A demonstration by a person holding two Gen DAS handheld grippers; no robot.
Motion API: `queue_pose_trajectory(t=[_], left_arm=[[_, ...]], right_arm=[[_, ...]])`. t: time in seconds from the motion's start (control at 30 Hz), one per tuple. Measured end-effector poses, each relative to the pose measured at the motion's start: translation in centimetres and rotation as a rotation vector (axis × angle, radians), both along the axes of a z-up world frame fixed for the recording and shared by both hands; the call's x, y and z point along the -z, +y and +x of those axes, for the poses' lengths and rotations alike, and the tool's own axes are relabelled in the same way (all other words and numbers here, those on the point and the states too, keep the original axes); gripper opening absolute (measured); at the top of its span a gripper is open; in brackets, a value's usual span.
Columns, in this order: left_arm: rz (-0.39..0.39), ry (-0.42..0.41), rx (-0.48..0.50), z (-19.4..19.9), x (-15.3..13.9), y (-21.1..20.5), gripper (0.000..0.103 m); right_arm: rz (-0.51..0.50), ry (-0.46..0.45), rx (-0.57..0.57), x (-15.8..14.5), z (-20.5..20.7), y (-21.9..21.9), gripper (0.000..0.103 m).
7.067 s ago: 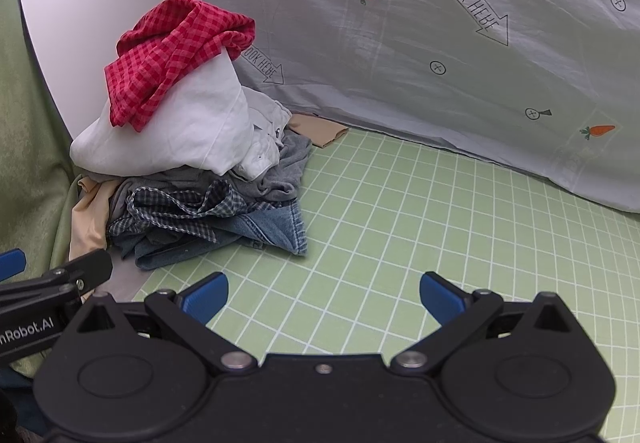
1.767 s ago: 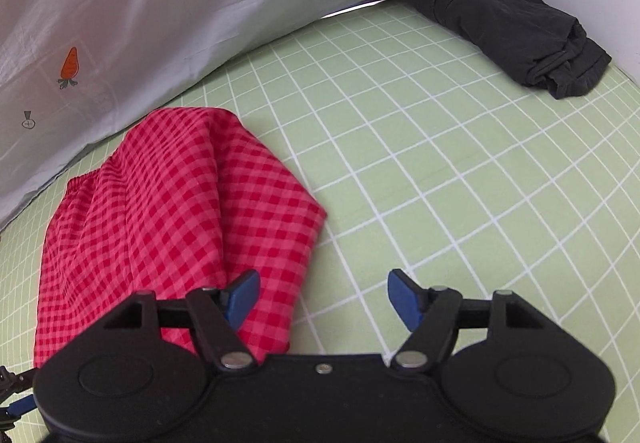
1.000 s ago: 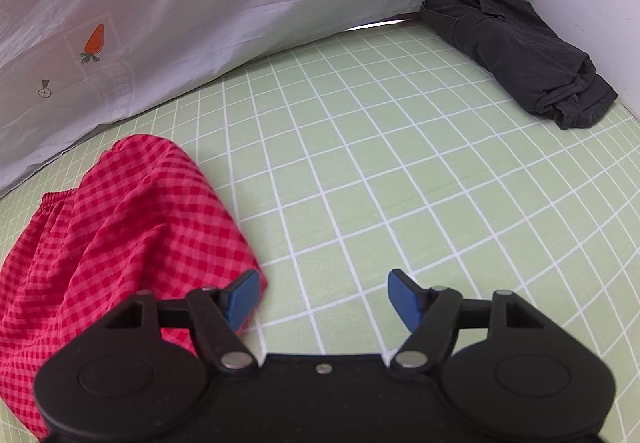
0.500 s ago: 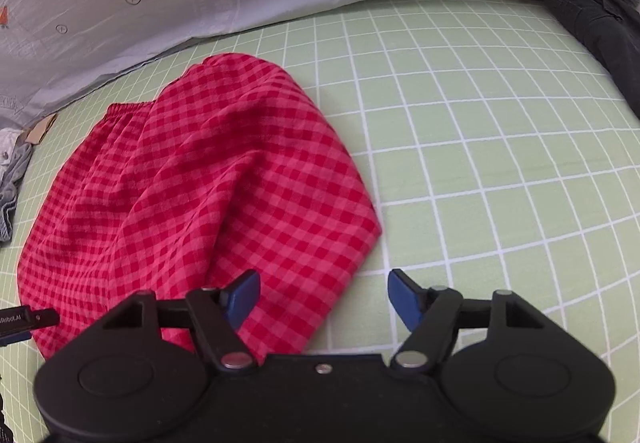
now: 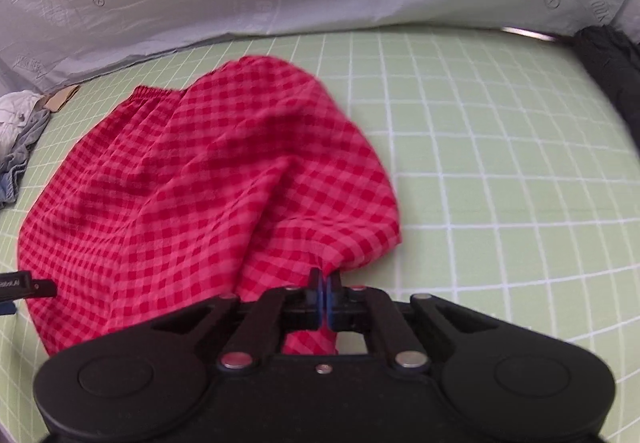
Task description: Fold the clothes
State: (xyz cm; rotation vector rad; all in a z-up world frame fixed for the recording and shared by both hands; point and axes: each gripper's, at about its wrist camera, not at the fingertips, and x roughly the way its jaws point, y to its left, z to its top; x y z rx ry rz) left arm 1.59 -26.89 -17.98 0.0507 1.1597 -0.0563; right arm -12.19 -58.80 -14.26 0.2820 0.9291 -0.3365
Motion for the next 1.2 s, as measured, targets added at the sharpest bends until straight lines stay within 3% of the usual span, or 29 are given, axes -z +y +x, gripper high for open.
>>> queue_pose_trajectory(t=[0.13,0.17,0.23,0.33,0.5,0.67,0.83,1.0,1.1,1.2], left_arm=[[0.000,-0.004,0.006,-0.1,0.0,0.0,0.103],[0.000,-0.003,0.006,0.0,0.0,0.0,0.103],[-0.001,-0.002,0.007,0.0,0.0,0.0,0.103],[-0.002,-0.002,0.009,0.0,0.0,0.2,0.103],[-0.003,-0.004,0.009,-0.1,0.0,0.2,0.103],[-0.003,-0.004,0.009,-0.1,0.1,0.2,0.103],[-0.003,-0.001,0.009,0.0,0.1,0.2,0.103],[-0.004,-0.004,0.010,-0.1,0.1,0.2,0.103],[-0.004,-0.006,0.010,-0.1,0.1,0.3,0.103],[-0.004,-0.006,0.010,-0.1,0.1,0.3,0.103]], right_arm=[[-0.173,-0.114,0.141,-2.7,-0.5,-3.3,0.006],[-0.167,-0.118,0.163,-2.9,-0.7,-4.0,0.008],[-0.152,-0.121,0.208,-3.2,-1.2,-5.4,0.025],[-0.131,-0.106,0.256,-2.5,-2.8,-5.8,0.041],[-0.043,-0.055,0.323,-0.3,-5.9,-5.6,0.047],[-0.063,-0.039,0.361,-0.6,-7.9,-5.3,0.059],[-0.037,-0.005,0.307,-0.1,-8.5,-5.2,0.078],[-0.015,0.093,0.173,1.7,-6.8,-3.8,0.078],[-0.068,0.099,0.106,1.9,-5.3,-3.3,0.077],[-0.133,0.033,0.067,0.9,-3.6,-3.5,0.073]])
